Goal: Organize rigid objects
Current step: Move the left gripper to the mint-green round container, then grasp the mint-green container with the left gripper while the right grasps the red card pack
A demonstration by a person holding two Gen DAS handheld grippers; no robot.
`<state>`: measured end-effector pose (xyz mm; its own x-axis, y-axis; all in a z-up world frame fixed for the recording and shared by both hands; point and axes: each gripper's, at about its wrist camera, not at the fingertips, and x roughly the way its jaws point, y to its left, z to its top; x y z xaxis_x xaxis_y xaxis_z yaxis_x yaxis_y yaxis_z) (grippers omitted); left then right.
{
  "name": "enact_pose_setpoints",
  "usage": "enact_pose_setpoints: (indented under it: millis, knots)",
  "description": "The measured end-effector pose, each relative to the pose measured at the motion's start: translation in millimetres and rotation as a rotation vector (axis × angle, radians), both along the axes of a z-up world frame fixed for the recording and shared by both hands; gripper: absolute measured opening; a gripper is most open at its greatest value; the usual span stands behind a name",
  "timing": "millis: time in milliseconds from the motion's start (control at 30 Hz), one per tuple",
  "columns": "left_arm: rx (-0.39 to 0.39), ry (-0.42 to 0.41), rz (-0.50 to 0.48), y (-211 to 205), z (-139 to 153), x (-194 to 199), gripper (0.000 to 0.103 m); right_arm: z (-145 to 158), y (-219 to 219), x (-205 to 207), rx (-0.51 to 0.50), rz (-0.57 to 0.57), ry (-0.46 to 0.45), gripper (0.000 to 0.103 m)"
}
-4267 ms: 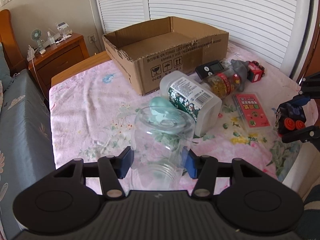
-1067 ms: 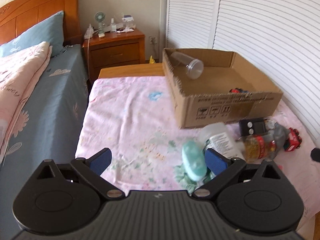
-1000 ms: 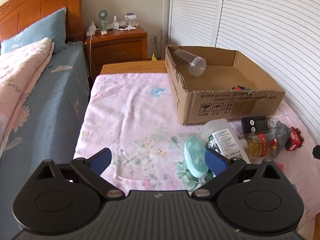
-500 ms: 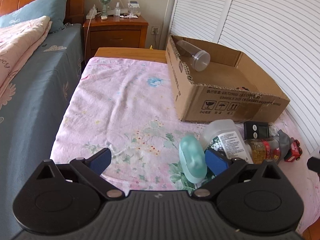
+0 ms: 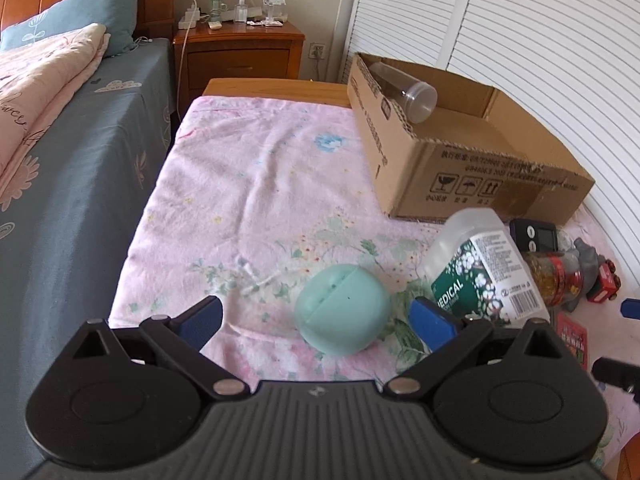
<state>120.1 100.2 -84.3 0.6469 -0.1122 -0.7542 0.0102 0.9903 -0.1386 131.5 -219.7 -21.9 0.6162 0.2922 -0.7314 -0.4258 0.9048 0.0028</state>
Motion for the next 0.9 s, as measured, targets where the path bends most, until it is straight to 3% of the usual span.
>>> enact_pose_setpoints:
  millis: [267, 400, 467, 567, 900]
  knots:
    - [0.027, 0.033, -0.039, -14.8, -12.5, 5.3, 0.100, -20.4, 20.2, 14.9, -0.031, 0.140, 0.017, 0.103]
    - [0.073, 0.028, -0.058, -19.4, -14.4, 6.5, 0.100, -23.9, 19.8, 25.9, 0.026, 0.178, 0.102, 0.103]
    - [0.097, 0.025, -0.077, -21.5, -15.7, 6.7, 0.100, -25.0, 22.4, 21.3, 0.003, 0.192, 0.104, 0.103]
    - [0.131, 0.011, -0.136, -24.9, -17.2, 7.8, 0.100, -26.6, 28.6, 5.3, -0.072, 0.233, 0.084, 0.103]
    - [0.111, 0.025, -0.389, -33.1, -15.8, 13.0, 0.099, -27.0, 22.6, -10.4, -0.043, 0.228, 0.041, 0.103]
